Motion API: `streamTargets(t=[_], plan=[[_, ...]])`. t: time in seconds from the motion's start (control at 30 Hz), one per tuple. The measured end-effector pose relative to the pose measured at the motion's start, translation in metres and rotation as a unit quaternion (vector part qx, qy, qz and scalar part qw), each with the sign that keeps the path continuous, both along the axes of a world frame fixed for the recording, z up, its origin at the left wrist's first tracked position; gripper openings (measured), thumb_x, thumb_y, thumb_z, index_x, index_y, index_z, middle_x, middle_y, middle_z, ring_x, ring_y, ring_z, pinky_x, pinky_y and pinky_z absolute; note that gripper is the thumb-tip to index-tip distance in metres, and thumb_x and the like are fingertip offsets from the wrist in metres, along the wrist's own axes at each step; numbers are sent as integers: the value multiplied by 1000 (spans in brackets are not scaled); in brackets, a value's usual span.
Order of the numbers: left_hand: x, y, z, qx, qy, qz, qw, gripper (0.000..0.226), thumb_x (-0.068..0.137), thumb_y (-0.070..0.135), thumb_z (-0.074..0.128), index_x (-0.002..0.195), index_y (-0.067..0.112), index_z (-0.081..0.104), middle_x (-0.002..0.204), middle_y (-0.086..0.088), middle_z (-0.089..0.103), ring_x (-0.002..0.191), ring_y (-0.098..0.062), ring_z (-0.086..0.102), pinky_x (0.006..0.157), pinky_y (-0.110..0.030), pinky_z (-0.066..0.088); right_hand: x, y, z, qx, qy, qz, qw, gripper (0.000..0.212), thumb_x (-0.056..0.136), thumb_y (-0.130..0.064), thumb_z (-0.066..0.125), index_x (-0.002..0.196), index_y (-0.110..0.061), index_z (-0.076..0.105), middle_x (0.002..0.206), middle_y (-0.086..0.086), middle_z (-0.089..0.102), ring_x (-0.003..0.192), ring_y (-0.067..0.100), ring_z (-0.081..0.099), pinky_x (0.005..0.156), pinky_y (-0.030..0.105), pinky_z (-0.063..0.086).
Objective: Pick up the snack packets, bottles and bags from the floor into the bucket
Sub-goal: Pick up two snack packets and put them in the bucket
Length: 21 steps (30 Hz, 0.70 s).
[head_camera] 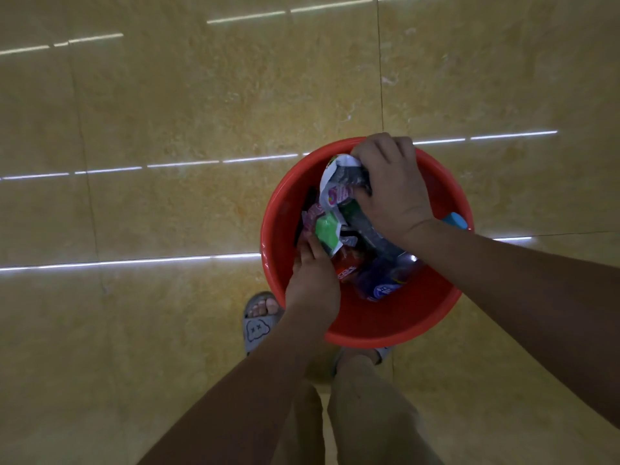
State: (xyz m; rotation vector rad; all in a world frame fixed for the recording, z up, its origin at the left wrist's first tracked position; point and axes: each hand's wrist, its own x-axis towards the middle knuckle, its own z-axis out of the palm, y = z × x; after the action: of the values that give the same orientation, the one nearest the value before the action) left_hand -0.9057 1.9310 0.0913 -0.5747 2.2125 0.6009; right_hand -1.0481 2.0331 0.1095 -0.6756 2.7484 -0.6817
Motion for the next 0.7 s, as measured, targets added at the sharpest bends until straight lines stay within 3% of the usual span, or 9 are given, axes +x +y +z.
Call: streamTargets(t=[0.07, 0.23, 0.37, 0.47, 0.57, 0.7], plan=[[-8, 4, -11, -14, -10, -4, 1000, 78, 93, 6, 42, 153, 4, -8, 160, -17, 10, 141, -35, 28, 107, -41, 36, 3, 1, -8, 17, -3, 18, 1000, 40, 76, -6, 66, 115, -9, 58, 118, 10, 56, 110, 36, 45, 84, 40, 44], [-29, -1, -40, -51, -30, -24, 998, 83, 90, 8, 49, 150, -6, -8, 151, -25, 26, 133, -37, 41, 106, -40, 36, 5, -5, -33, 125, -26, 60, 990, 56, 73, -6, 75, 125, -6, 54, 119, 8, 60, 111, 38, 49, 72, 44, 54], [-33, -15, -53, -44, -55, -32, 997, 86, 91, 18, 58, 149, -7, 1, 139, -25, 42, 124, -38, 49, 101, -42, 40, 8, -11, -38, 221, -38, 77, 971, 48, 88, -15, 59, 132, -9, 43, 131, 6, 50, 123, 31, 40, 88, 45, 45], [-39, -21, -53, -44, -72, -37, 996, 71, 90, 12, 55, 146, -6, 16, 134, -25, 49, 122, -38, 52, 98, -41, 42, 0, -9, -42, 200, -109, 45, 973, 49, 91, -5, 43, 139, -10, 35, 136, 6, 47, 129, 29, 34, 92, 44, 43], [-51, -23, -55, -52, -79, -69, 993, 41, 96, 10, 44, 134, -3, 38, 134, -23, 51, 122, -37, 53, 97, -38, 42, -9, -4, -46, 195, -168, 50, 965, 58, 88, -1, 45, 144, -9, 30, 137, 9, 47, 129, 29, 34, 100, 47, 41], [-66, -24, -69, -64, -92, -118, 987, 32, 94, 11, 47, 123, -1, 55, 130, -19, 57, 118, -34, 56, 94, -36, 46, -13, 2, -57, 188, -212, 63, 957, 63, 85, -4, 50, 144, -11, 28, 138, 12, 46, 126, 33, 38, 104, 51, 38]])
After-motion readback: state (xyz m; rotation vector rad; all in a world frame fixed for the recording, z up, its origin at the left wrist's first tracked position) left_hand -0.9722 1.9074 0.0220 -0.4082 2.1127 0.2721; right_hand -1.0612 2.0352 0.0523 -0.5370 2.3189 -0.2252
